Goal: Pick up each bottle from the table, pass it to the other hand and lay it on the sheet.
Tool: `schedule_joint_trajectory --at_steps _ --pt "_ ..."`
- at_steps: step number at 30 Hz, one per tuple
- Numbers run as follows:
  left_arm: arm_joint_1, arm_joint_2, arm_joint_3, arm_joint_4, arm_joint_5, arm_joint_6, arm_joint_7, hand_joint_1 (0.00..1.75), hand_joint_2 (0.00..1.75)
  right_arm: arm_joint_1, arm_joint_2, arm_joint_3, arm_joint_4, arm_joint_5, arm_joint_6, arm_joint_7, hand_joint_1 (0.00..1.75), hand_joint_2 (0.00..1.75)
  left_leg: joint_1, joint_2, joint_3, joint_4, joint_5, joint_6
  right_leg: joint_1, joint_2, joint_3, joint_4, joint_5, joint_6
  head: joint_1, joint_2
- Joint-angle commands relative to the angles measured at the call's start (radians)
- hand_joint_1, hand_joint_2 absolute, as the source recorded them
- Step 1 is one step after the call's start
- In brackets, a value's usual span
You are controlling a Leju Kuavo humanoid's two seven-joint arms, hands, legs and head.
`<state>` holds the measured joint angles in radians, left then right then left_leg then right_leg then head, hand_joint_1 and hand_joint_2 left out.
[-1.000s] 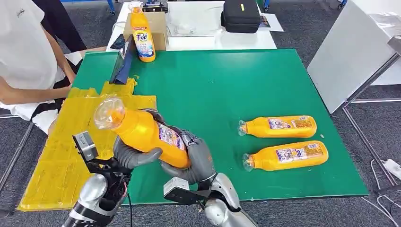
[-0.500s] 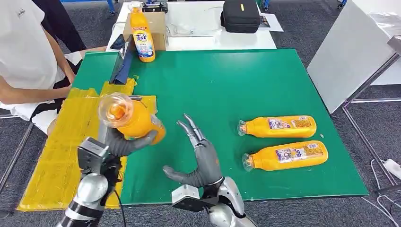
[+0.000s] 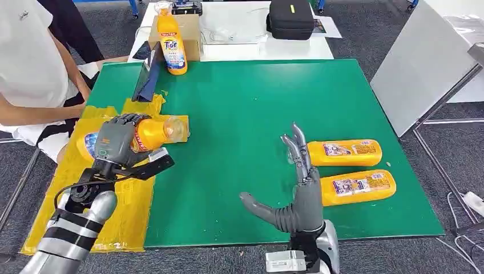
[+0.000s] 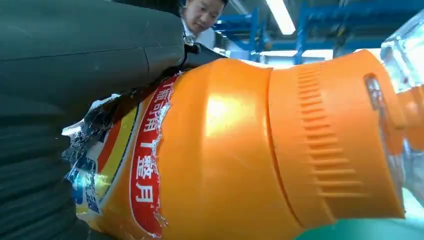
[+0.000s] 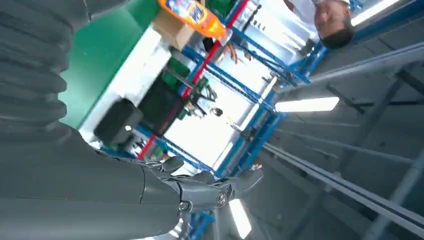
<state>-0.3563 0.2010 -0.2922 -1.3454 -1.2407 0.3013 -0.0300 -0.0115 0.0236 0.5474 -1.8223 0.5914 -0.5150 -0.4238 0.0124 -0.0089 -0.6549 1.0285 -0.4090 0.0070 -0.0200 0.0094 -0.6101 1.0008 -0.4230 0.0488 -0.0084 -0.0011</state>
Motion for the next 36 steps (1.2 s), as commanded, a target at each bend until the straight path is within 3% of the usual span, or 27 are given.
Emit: schedule_joint_trajectory --at_steps 1,6,15,16,22,23,36 --pt "-0.196 -0.009 -0.058 0.468 -0.077 -0.047 0.059 1.75 1.75 -0.015 -0.056 -0.024 -0.079 0.106 -0.098 0.021 0.00 1.75 0.000 -0.003 0.003 -0.001 0.000 0.000 0.000 -0.003 0.004 -0.001 -0.001 -0.001 0.000 0.000" --pt "-0.241 -0.084 -0.041 0.703 -0.040 0.000 0.020 1.75 1.75 -0.061 -0.075 -0.017 -0.045 0.109 -0.085 0.056 0.00 1.75 0.000 -0.003 0.007 -0.002 -0.001 0.001 0.001 -0.005 0.009 -0.003 -0.002 -0.002 0.000 0.000" --pt "-0.236 -0.139 -0.019 0.804 -0.012 0.063 0.028 1.75 1.75 -0.090 -0.077 -0.023 0.078 0.156 0.009 0.140 0.00 1.75 0.001 0.000 0.005 -0.002 -0.001 0.001 0.001 -0.002 0.007 -0.003 -0.001 -0.002 0.000 0.000" --pt "-0.235 -0.140 -0.018 0.806 -0.012 0.065 0.029 0.82 1.75 -0.091 -0.077 -0.023 0.082 0.156 0.009 0.141 0.00 1.75 0.000 0.000 0.004 -0.001 0.000 0.000 0.000 -0.001 0.005 -0.002 0.000 -0.001 0.000 0.000" --pt "-0.226 -0.141 -0.004 0.818 0.000 0.091 0.024 0.82 1.75 -0.094 -0.070 -0.018 0.096 0.157 0.018 0.143 0.00 1.75 0.000 0.000 0.004 -0.001 0.000 0.000 0.000 0.000 0.005 -0.001 0.000 -0.001 0.000 0.000" --pt "-0.227 -0.142 -0.003 0.820 0.000 0.093 0.022 0.00 1.75 -0.093 -0.071 -0.018 0.093 0.158 0.020 0.145 0.00 1.75 0.000 0.001 0.007 -0.002 -0.001 0.001 0.001 0.000 0.009 -0.003 -0.001 -0.002 0.000 0.000" --pt "-0.131 -0.135 0.070 0.640 0.035 0.180 -0.006 0.00 1.75 -0.094 -0.078 -0.031 0.118 0.213 0.057 0.194 0.00 1.75 0.000 0.001 0.005 -0.001 -0.001 0.001 0.001 0.000 0.007 -0.002 -0.001 -0.002 0.000 0.000"
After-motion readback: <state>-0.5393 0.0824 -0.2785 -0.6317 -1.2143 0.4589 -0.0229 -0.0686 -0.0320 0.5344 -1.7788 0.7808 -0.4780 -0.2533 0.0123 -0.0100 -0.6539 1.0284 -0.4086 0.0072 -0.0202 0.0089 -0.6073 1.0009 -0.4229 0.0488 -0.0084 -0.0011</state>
